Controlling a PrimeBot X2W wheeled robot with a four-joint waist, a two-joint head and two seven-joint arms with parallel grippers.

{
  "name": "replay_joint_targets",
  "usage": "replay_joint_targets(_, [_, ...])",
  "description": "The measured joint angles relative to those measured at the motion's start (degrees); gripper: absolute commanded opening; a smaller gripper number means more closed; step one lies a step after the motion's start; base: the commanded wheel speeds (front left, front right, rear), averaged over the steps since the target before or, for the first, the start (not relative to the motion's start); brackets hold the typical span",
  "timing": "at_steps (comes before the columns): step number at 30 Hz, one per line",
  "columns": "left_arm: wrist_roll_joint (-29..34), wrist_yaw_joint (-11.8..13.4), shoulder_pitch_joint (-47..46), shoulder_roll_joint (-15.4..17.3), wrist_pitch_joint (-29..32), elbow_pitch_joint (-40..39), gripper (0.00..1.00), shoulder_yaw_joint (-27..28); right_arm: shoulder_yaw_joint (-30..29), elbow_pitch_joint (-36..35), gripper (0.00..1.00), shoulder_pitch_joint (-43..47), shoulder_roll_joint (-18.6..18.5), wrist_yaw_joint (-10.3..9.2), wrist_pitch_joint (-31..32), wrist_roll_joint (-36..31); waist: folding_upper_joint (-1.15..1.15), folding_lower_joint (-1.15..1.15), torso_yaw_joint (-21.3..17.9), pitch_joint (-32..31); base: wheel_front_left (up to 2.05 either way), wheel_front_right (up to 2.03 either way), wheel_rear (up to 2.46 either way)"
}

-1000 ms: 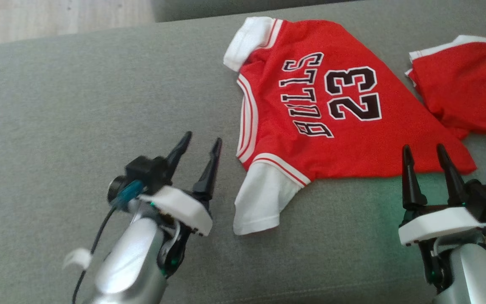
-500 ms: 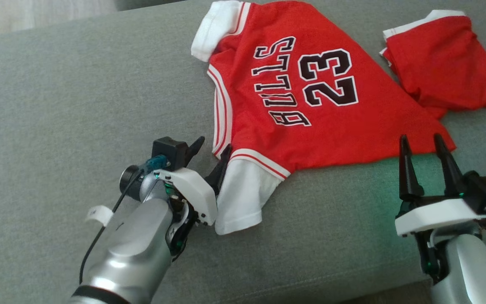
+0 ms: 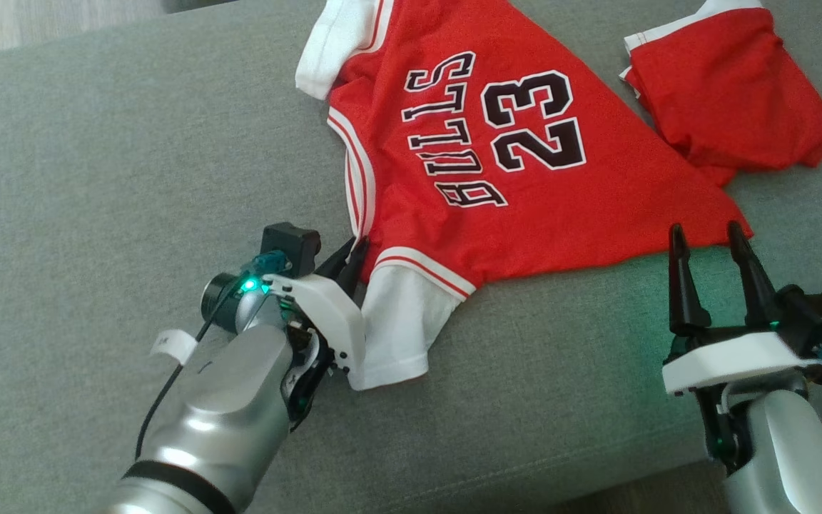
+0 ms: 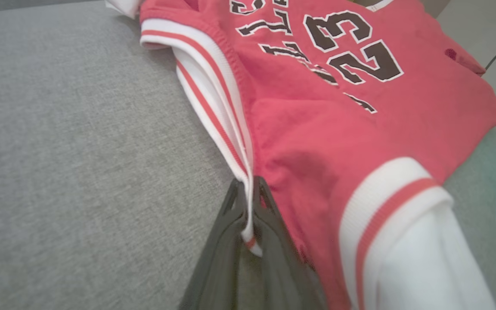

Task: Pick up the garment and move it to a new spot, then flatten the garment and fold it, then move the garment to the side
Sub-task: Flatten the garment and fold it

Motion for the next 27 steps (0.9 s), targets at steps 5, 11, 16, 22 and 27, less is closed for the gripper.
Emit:
replay_joint_targets(5, [-0.96,1.07,-0.15,-0.25,-1.26,0.97,0.0,0.0,-0.76,0.1,1.0,0.0,0.0,0.0,-0.2,-0.12,0.0,0.0,0.79,-0.53,0.0,0.0,0.0])
replay_joint_targets(11, [-0.8,2.63,-0.23,0.82,-1.71,-1.31,0.0,4.61,-1.36,0.0,1.0,0.02,-0.03,0.0,-0.19,-0.51,0.0,0.0,2.55,-1.58,0.0,0.0,0.0])
replay_joint_targets(16, [1.45,3.61,-0.02,3.2,-1.72,-6.9,0.0,9.32,-1.37,-0.52,1.0,0.03,-0.05,0.0,0.22,-0.88,0.0,0.0,4.16,-2.32,0.0,0.0,0.0])
replay_joint_targets(22, [3.39,4.03,1.22,6.02,-1.78,-10.39,0.0,14.6,-1.04,-1.36,1.0,0.02,-0.11,0.0,0.78,-1.21,0.0,0.0,5.54,-2.42,0.0,0.0,0.0])
replay_joint_targets(27, [4.83,3.54,1.58,7.91,-1.78,-10.4,0.0,16.64,0.34,-1.66,1.0,-0.01,-0.15,0.0,0.97,-1.47,0.0,0.0,6.02,-1.89,0.0,0.0,0.0])
